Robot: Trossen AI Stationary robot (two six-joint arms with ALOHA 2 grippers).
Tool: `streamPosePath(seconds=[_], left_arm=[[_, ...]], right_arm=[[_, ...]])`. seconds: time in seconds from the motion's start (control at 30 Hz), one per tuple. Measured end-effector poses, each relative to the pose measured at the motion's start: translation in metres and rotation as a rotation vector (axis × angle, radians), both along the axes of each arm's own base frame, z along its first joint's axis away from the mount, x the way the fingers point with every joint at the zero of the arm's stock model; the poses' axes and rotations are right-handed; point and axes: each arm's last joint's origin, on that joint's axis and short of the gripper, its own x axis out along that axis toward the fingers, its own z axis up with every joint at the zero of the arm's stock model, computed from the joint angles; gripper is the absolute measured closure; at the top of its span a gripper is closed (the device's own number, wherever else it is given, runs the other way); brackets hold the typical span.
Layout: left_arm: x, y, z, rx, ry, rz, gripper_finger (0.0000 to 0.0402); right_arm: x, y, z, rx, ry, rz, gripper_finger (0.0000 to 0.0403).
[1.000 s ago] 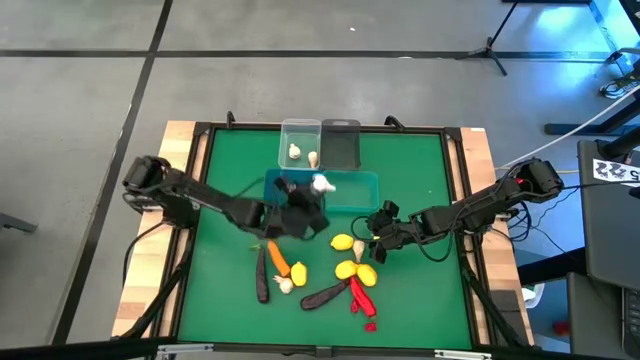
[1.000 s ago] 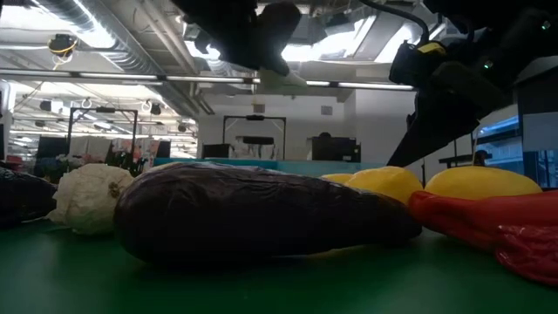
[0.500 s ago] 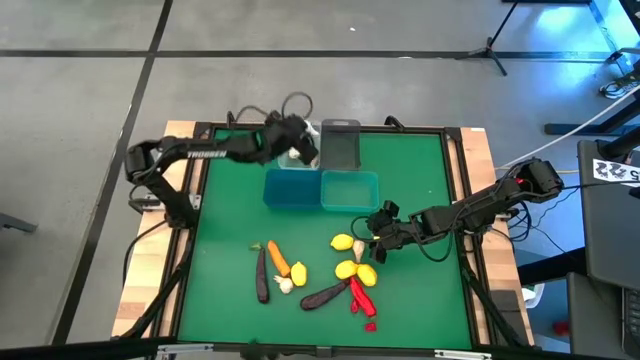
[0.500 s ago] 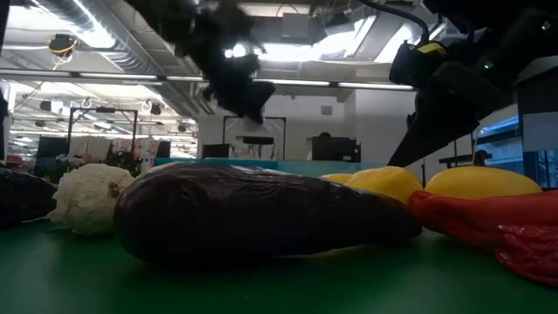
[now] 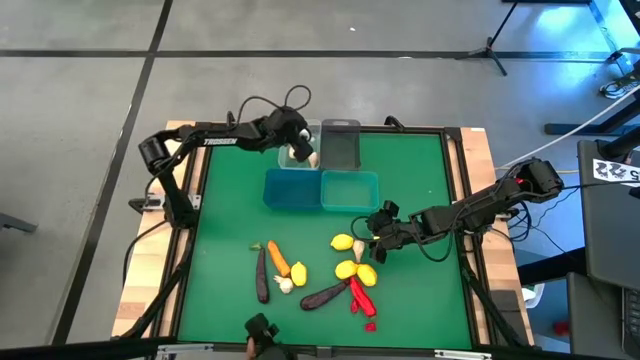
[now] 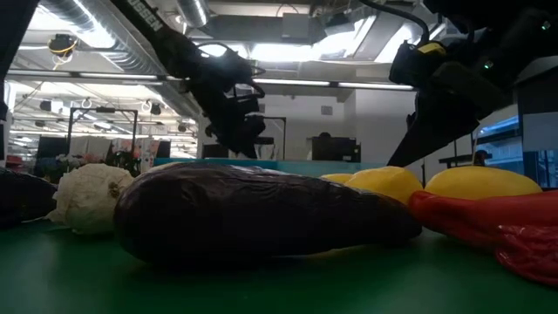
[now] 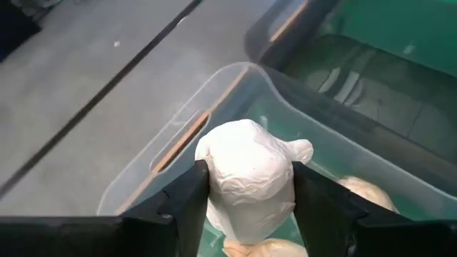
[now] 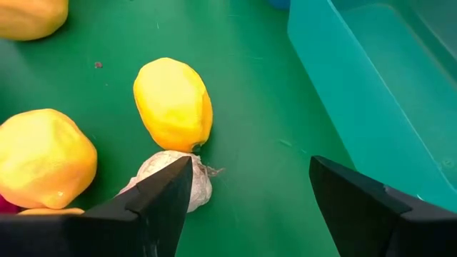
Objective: Sort produce into baskets
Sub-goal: Put the white garlic into the transparent bin
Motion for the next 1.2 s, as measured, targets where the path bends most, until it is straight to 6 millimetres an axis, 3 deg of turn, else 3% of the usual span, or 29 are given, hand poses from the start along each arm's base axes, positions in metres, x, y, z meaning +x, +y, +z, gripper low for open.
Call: streamPosePath(seconds=[0.3, 0.47, 0.67, 0.93, 1.2], left_arm=[[0.009, -0.025, -0.004, -0.012, 0.110, -0.129, 0.0103], [0.014, -0.051, 0.010, -0.006, 0.113, -0.203, 0.0093], [0.014, -0.090, 0.050, 0.054, 0.008, -0.301, 0.0092], [0.013, -0.167, 0.090, -0.016, -0.182, -0.614, 0.0092], [0.003, -0.266, 0.071, -0.193, -0.046, -0.855, 0.0092]], right_arm=[[0.000, 0.000, 0.000, 0.000, 0.000, 0.001, 0.0123], [0.000, 0.001, 0.000, 0.029, 0.010, 0.031, 0.0123], [0.000, 0.001, 0.000, 0.032, 0.004, 0.032, 0.0123], [0.001, 0.003, 0.000, 0.062, 0.010, 0.058, 0.0123], [0.000, 0.004, 0.000, 0.096, 0.019, 0.078, 0.0123]])
